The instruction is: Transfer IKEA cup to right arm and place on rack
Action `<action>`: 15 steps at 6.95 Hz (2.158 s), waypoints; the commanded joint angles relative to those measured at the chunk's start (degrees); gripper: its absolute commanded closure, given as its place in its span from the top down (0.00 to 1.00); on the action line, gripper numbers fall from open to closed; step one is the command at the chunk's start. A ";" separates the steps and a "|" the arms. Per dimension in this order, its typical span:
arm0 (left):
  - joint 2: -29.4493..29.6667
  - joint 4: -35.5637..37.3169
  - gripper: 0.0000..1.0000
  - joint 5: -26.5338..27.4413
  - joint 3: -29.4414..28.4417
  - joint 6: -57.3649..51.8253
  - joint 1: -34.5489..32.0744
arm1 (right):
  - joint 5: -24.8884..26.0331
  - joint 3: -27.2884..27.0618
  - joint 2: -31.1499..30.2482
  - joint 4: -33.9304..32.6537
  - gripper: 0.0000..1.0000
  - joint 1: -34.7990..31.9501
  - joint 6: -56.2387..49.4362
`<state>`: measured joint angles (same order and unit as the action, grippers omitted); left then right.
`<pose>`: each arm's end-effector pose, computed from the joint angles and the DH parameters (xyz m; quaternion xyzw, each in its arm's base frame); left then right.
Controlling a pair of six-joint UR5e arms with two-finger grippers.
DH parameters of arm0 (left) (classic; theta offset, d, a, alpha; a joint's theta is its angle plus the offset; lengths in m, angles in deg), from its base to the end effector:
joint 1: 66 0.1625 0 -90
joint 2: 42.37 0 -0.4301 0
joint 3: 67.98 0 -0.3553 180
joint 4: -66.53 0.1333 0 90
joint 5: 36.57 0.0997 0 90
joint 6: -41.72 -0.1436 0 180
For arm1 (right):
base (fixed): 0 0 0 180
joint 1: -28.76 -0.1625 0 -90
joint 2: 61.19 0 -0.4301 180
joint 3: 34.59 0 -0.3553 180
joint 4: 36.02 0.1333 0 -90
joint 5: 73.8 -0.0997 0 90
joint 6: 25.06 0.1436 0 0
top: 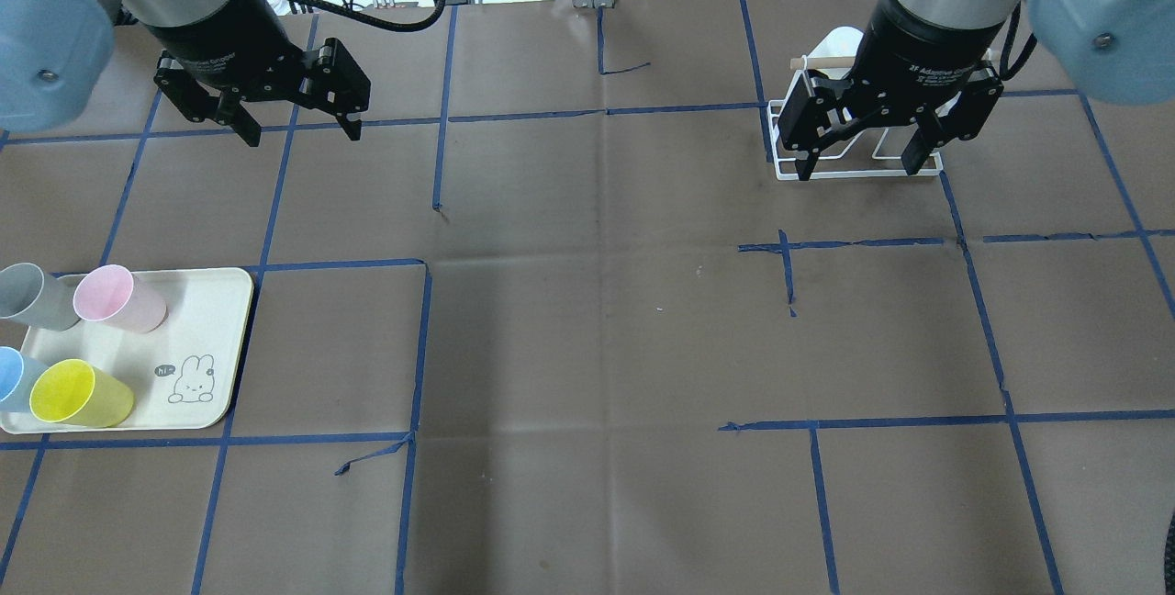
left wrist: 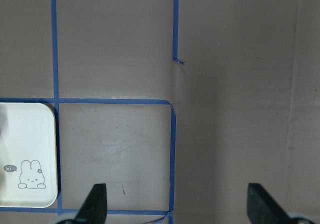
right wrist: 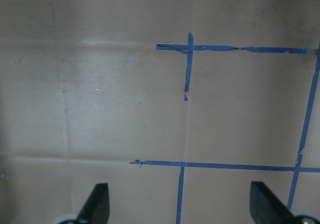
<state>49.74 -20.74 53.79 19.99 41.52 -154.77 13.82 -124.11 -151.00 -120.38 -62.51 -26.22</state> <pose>-0.1221 -0.4801 0.4530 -0.0091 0.9997 -0.0231 0.0034 0.1490 -0.4394 0.4422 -0.0202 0.9985 0.0467 0.0207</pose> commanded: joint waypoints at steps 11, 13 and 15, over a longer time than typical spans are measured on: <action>0.09 0.09 1.00 0.00 -0.09 0.02 0.00 | 0.27 -1.01 -0.37 -1.42 1.00 -0.93 2.83; 0.09 0.00 1.00 0.00 -0.18 0.02 0.00 | 0.27 -1.01 -0.28 -1.42 1.00 -0.93 2.83; 0.09 0.09 1.00 0.09 -0.18 0.02 0.00 | 0.27 -1.09 -0.20 -1.33 1.00 -0.93 2.83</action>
<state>49.83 -20.68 53.85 19.82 41.54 -154.77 14.10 -125.17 -151.23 -121.78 -63.43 -23.38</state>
